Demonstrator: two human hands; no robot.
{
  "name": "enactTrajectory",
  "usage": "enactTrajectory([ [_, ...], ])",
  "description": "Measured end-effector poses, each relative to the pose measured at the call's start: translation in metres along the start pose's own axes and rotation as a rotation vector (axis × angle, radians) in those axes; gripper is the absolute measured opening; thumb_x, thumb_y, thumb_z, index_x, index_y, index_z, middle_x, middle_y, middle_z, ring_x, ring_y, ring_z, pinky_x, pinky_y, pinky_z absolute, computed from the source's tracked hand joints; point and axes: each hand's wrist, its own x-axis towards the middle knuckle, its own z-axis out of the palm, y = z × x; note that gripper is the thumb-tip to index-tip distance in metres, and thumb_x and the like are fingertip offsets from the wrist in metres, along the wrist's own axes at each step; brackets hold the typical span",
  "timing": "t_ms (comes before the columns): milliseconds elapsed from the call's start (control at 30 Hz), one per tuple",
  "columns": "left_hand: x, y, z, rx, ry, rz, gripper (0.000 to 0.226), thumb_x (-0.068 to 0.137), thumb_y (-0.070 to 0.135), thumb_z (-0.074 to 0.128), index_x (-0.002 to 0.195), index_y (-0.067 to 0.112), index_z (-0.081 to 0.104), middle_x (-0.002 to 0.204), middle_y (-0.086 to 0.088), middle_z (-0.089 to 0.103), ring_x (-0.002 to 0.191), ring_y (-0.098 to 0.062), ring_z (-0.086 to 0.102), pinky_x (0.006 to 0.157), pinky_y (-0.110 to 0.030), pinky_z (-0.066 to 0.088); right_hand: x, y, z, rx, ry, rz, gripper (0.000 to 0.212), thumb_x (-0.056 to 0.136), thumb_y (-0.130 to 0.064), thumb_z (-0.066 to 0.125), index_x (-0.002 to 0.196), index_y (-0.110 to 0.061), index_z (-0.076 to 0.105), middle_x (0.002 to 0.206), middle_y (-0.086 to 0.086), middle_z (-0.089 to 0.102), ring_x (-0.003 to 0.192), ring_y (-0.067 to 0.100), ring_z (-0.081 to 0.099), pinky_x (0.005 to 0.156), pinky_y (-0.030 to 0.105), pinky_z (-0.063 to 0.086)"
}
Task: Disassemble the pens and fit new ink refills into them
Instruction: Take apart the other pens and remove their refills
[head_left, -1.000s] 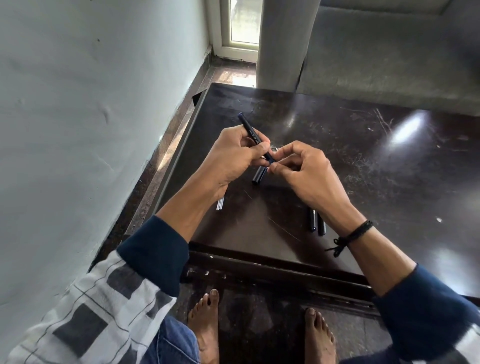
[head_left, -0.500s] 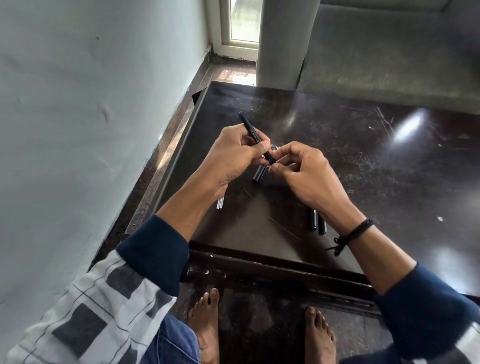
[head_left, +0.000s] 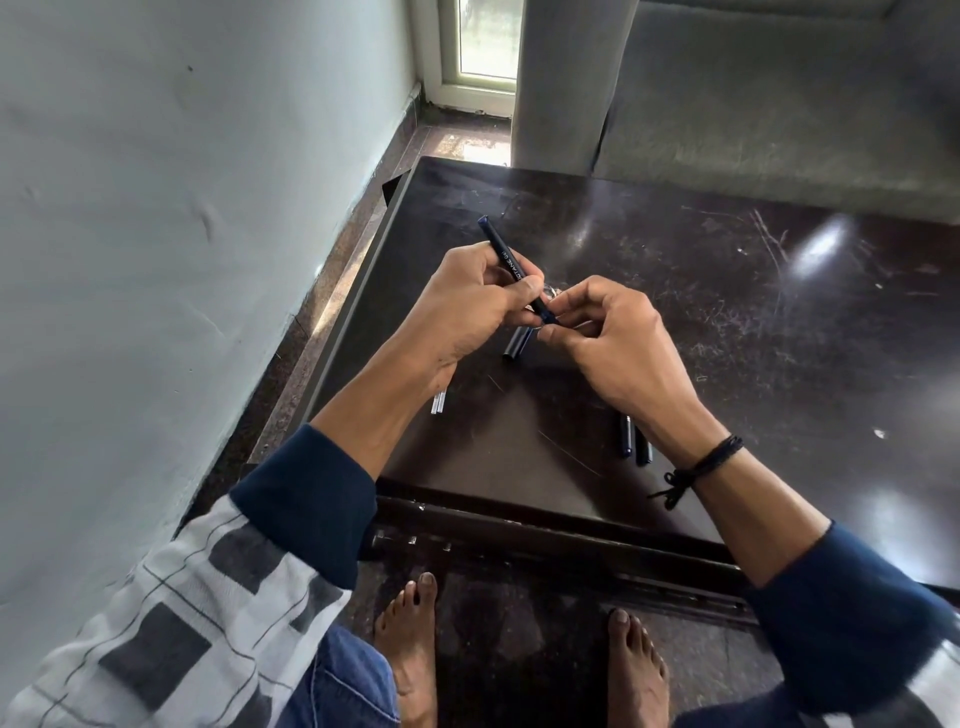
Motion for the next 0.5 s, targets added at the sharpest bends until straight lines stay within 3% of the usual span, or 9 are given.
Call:
enactTrajectory([
  [400, 0.0007, 0.0001, -0.0008, 0.015, 0.011, 0.003, 0.008, 0.095, 0.001, 0.065, 0.103, -0.001, 0.067, 0.087, -0.008, 0.073, 0.081, -0.014, 0.074, 0.072, -0.023, 0.060, 0.0004, 0.0013, 0.0028, -0.003, -0.037, 0.035, 0.011, 0.092, -0.023, 0.074, 0.099, -0.029, 0.069, 0.086, -0.012, 0.076, 0.075, 0.000, 0.066, 0.069, 0.019, 0.045],
  [500, 0.0008, 0.0004, -0.0011, 0.019, 0.013, 0.003, 0.009, 0.095, 0.001, 0.065, 0.104, -0.002, 0.067, 0.089, -0.010, 0.073, 0.082, -0.015, 0.075, 0.072, -0.022, 0.059, 0.0000, 0.0003, 0.0021, -0.011, -0.025, 0.027, 0.009, 0.092, -0.026, 0.074, 0.098, -0.030, 0.070, 0.085, -0.016, 0.076, 0.077, -0.003, 0.067, 0.067, 0.013, 0.044],
])
